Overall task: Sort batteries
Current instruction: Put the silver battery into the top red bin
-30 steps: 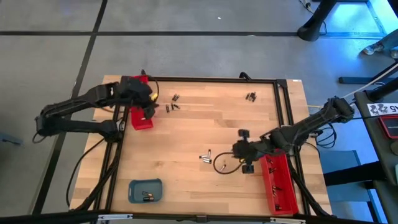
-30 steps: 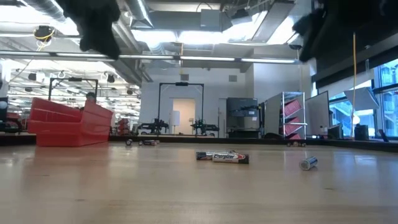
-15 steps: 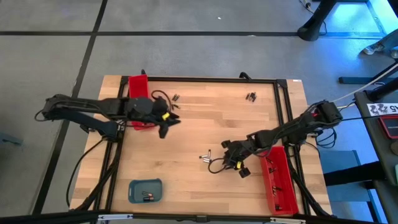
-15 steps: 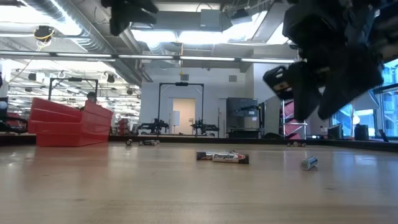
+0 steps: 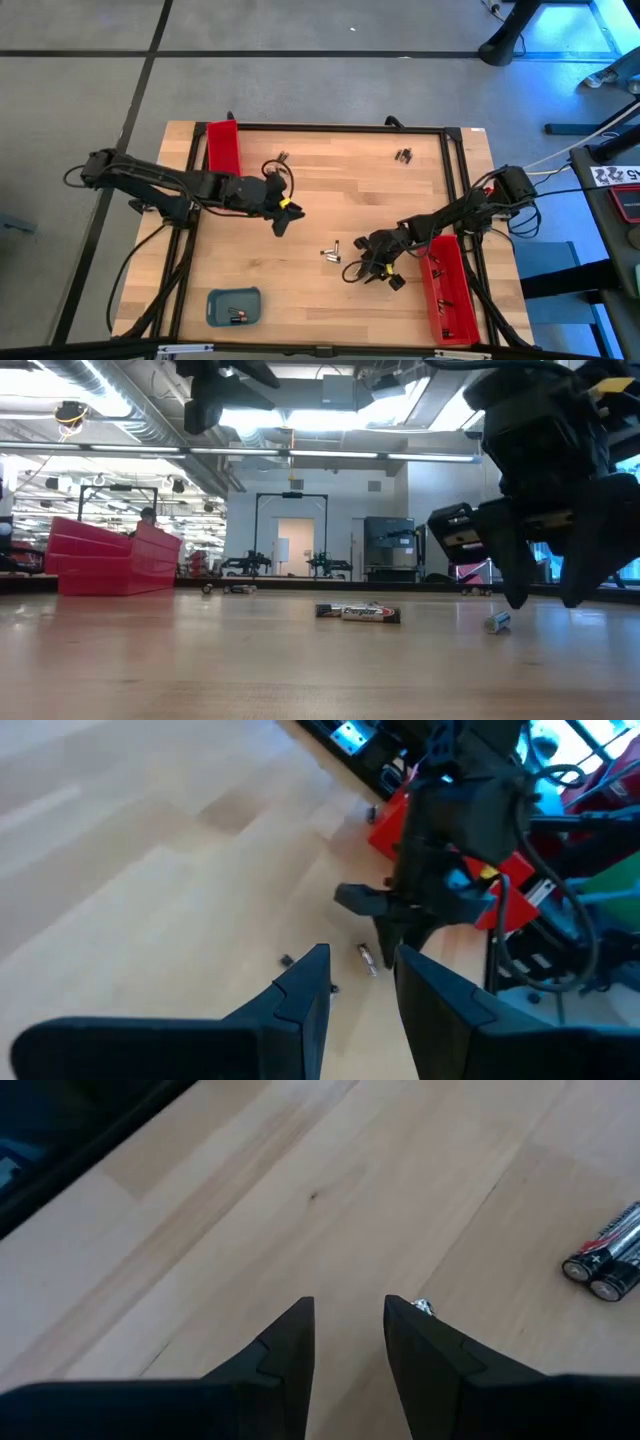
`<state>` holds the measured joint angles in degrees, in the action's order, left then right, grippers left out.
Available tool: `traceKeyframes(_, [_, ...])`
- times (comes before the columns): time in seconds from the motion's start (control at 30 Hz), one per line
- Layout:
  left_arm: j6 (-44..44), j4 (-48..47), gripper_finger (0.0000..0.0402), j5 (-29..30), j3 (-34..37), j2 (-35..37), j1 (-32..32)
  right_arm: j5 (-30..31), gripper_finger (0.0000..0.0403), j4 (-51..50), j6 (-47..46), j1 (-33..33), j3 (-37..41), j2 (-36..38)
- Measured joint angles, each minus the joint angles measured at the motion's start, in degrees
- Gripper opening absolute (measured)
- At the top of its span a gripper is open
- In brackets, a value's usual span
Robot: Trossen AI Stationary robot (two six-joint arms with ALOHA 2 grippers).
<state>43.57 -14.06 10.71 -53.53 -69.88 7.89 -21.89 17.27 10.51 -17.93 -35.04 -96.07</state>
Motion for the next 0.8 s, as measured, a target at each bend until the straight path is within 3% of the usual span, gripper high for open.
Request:
traceKeyframes(0.17, [2.18,-0.35,0.0103,0.03,-0.01,-0.01,0.04,0.02,0.0133,5.97,-1.31,-0.02,1.09,0.02])
traceKeyframes(0.47, [6.13,-0.44,0.0103,0.07,-0.01,-0.01,0.04,0.24,0.0215,8.39,4.23,1.67,3.51,0.06])
traceKeyframes(0.67, [8.25,-0.62,0.0103,0.18,-0.01,-0.01,0.04,-0.22,0.0199,20.44,4.42,6.11,10.69,0.02])
traceKeyframes(0.8, [8.92,-0.92,0.0103,0.97,-0.01,-0.03,0.03,-3.13,0.0190,22.88,4.91,8.41,11.66,-1.98])
